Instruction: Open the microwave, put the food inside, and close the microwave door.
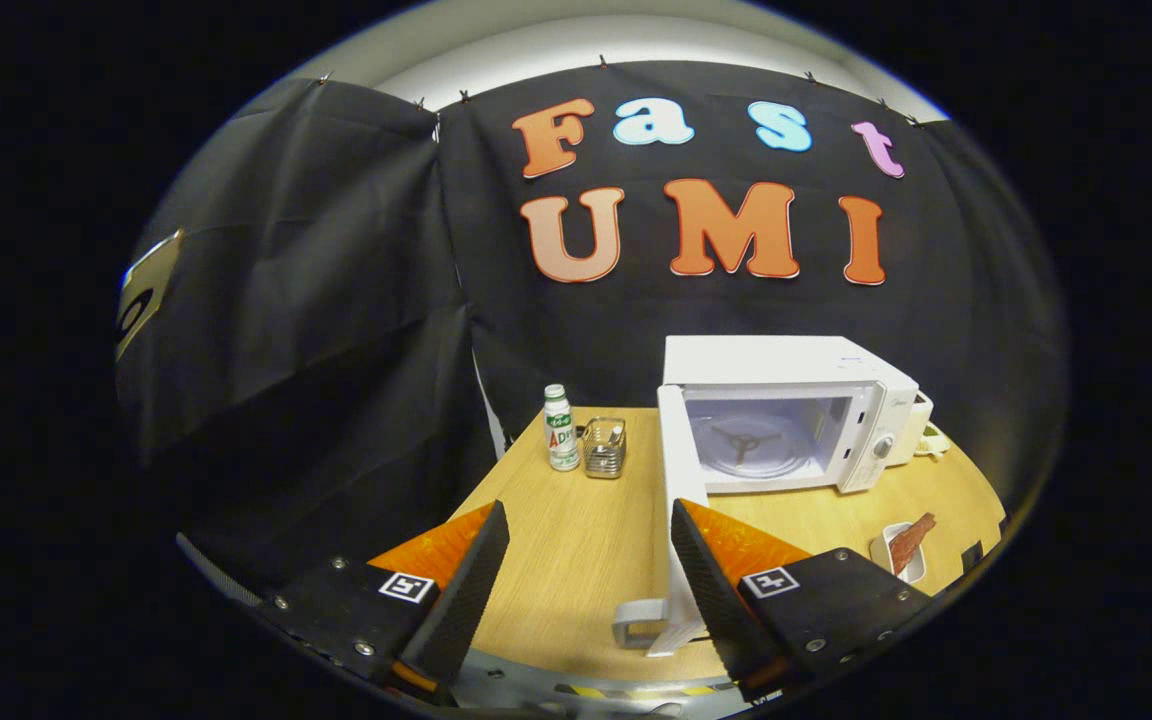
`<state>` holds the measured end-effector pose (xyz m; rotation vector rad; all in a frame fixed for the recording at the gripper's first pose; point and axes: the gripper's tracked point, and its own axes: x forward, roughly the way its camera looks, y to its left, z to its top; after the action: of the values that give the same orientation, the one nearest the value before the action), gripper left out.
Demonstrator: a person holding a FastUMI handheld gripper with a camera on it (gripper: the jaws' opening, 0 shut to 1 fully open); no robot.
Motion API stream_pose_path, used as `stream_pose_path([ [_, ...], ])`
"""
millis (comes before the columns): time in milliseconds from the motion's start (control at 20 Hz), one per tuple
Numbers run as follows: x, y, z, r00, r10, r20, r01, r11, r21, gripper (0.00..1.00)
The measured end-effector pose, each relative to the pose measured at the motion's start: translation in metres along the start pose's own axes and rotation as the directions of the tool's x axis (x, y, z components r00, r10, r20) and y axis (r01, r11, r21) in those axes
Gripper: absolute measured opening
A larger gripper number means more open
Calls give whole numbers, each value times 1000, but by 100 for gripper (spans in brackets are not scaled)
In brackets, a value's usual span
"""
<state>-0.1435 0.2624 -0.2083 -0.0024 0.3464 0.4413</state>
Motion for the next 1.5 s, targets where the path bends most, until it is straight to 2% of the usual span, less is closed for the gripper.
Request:
stream_pose_path([
  [150, 6, -55, 21, 999, -39, 33, 39, 999, 6, 96],
  [350, 7, -151, 31, 990, -135, 44, 134, 991, 13, 97],
  [600, -2, -277, 19, 965, -260, 30, 260, 966, 10, 98],
  [850, -8, -377, -16, 939, -344, -21, 344, 938, 37, 98],
  [1050, 7, -426, -63, 937, -332, -107, 343, 934, 97, 97],
  [1200, 30, -452, -115, 934, -289, -210, 328, 927, 183, 98],
  [1500, 67, -472, -182, 925, -199, -323, 296, 912, 285, 96],
])
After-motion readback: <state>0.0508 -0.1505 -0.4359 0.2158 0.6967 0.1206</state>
